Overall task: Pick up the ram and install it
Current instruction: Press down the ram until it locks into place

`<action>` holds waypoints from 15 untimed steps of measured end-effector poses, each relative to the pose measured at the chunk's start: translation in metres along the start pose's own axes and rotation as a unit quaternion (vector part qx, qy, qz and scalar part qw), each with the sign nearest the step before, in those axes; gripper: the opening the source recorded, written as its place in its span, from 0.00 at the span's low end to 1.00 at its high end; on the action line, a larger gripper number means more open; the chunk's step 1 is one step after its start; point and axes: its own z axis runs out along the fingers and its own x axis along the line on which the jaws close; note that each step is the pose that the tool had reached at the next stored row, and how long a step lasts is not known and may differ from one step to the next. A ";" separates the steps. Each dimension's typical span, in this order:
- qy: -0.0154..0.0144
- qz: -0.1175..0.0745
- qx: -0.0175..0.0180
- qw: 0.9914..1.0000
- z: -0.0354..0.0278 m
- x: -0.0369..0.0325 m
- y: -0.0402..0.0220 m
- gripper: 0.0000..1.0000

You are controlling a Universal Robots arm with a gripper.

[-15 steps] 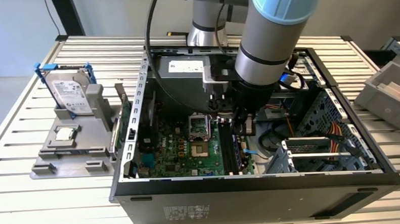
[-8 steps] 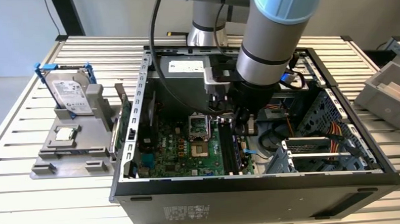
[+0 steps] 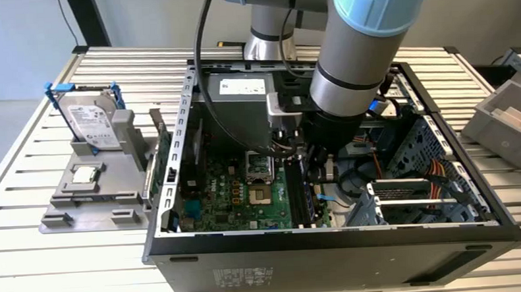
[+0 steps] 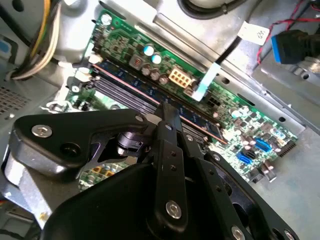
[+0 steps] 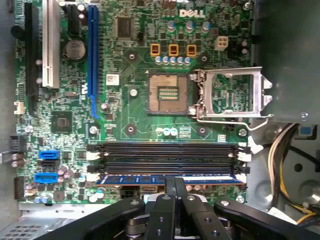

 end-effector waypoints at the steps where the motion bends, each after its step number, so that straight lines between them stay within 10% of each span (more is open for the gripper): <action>1: 0.000 0.000 0.000 1.000 0.0000 0.0008 0.0000 0.00; 15: 0.001 0.000 0.000 1.000 0.0171 0.0023 -0.0005 0.00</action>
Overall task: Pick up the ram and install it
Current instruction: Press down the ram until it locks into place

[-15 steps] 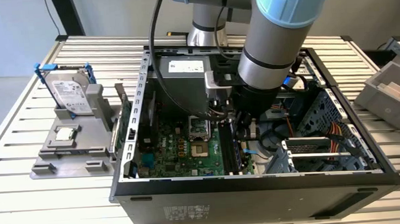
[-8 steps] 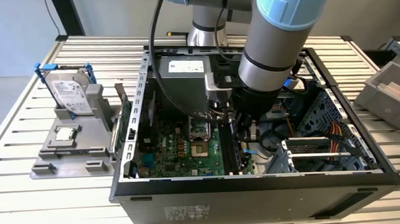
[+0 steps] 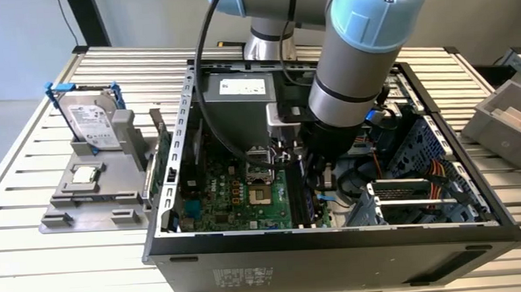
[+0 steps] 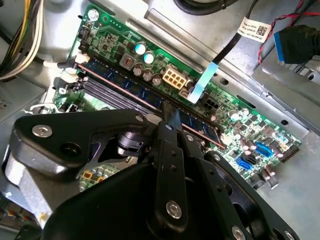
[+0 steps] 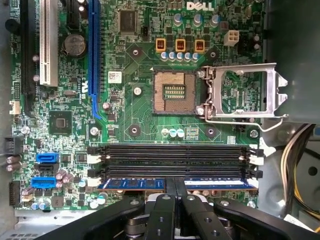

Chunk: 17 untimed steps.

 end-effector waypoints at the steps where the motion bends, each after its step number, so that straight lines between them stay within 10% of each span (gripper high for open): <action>1: 0.000 0.000 0.000 1.000 0.0018 0.0001 0.0000 0.00; 5: -0.002 0.000 0.000 1.000 -0.0013 -0.0007 -0.0001 0.00; 17: -0.001 0.000 0.000 1.000 -0.0560 -0.0014 0.0013 0.00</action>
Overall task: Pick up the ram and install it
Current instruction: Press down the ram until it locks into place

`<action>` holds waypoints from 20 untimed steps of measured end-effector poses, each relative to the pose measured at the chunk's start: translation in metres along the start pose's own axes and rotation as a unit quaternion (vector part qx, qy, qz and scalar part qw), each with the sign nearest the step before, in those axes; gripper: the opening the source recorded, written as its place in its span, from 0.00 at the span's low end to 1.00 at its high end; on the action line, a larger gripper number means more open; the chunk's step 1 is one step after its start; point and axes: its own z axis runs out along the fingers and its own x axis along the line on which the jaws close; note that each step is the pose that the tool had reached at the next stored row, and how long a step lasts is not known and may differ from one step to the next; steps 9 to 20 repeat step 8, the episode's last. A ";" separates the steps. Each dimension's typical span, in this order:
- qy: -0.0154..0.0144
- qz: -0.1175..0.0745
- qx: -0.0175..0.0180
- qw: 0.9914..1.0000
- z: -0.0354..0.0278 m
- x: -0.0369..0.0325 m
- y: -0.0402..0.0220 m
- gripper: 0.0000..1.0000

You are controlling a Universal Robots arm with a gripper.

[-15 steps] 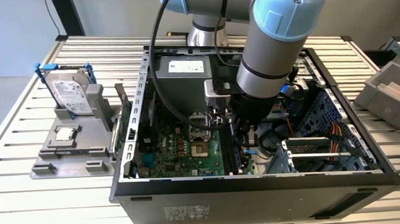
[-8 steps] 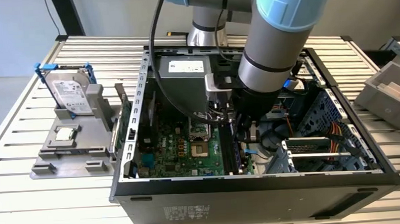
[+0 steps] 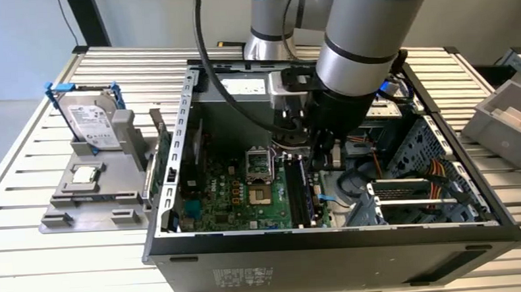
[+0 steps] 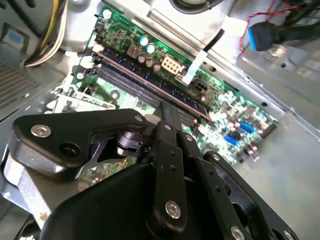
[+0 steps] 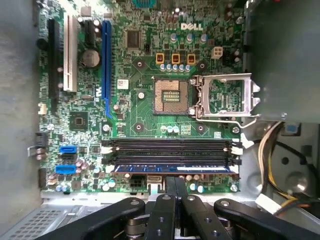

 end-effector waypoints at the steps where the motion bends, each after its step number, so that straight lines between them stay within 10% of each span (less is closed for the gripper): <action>1: 0.000 0.000 0.000 1.000 -0.0045 -0.0001 0.0001 0.00; 4: 0.000 0.000 0.000 1.000 -0.0192 -0.0005 0.0005 0.00; 20: 0.000 0.000 -0.001 1.000 -0.0193 -0.0005 0.0005 0.00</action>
